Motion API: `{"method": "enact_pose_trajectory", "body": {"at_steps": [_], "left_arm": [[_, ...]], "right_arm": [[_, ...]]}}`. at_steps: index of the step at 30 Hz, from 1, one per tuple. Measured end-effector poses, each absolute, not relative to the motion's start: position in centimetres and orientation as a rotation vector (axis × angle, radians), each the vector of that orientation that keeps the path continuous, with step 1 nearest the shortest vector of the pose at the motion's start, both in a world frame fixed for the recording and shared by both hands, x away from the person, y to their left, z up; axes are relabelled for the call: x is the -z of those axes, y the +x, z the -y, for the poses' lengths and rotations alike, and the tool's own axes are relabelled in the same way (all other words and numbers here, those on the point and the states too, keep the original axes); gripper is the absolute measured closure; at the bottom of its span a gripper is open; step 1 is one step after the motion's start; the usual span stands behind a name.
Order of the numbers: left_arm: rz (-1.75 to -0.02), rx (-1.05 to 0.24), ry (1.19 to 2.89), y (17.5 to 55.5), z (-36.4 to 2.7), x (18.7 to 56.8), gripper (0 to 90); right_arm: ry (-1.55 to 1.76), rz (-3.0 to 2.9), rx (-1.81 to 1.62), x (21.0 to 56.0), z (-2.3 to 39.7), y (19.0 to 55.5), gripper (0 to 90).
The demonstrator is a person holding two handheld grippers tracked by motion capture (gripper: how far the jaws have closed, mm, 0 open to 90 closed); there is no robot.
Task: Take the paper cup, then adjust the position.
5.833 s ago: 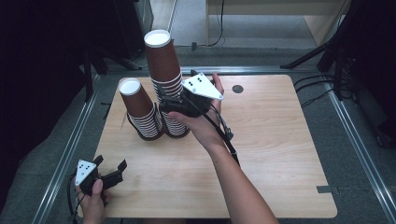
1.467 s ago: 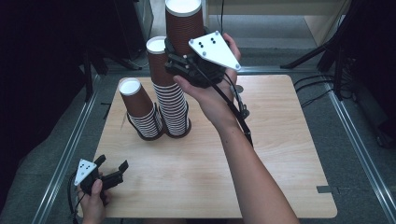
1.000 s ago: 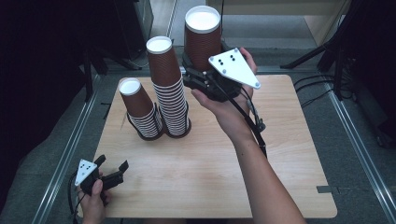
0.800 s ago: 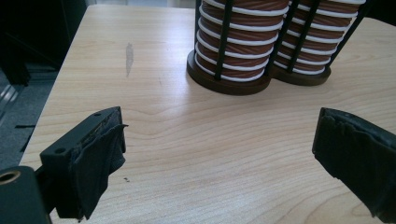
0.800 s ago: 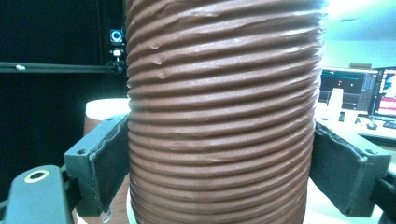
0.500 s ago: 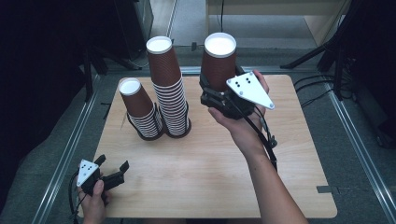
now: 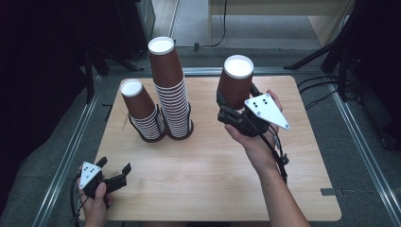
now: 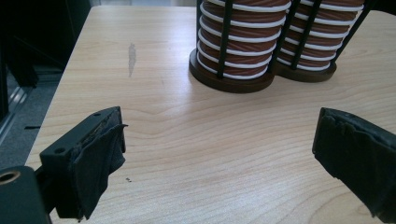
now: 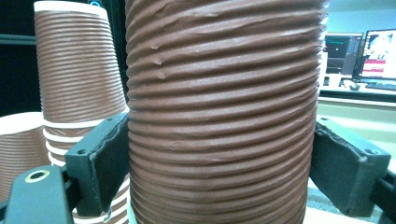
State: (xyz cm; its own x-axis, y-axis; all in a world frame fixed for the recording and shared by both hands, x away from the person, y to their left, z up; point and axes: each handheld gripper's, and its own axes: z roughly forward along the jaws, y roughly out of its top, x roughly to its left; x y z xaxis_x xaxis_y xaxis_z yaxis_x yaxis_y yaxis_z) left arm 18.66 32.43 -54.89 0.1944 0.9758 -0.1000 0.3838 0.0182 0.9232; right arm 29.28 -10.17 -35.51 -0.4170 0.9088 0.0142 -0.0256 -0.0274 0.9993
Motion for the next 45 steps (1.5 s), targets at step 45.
{"method": "enact_pose_trajectory", "body": {"at_steps": [45], "left_arm": [[-1.131,-0.761,1.576,21.8,-23.3,50.1,2.5]], "right_arm": [[0.949,-1.580,-1.407,46.6,15.3,25.6,13.4]]}}
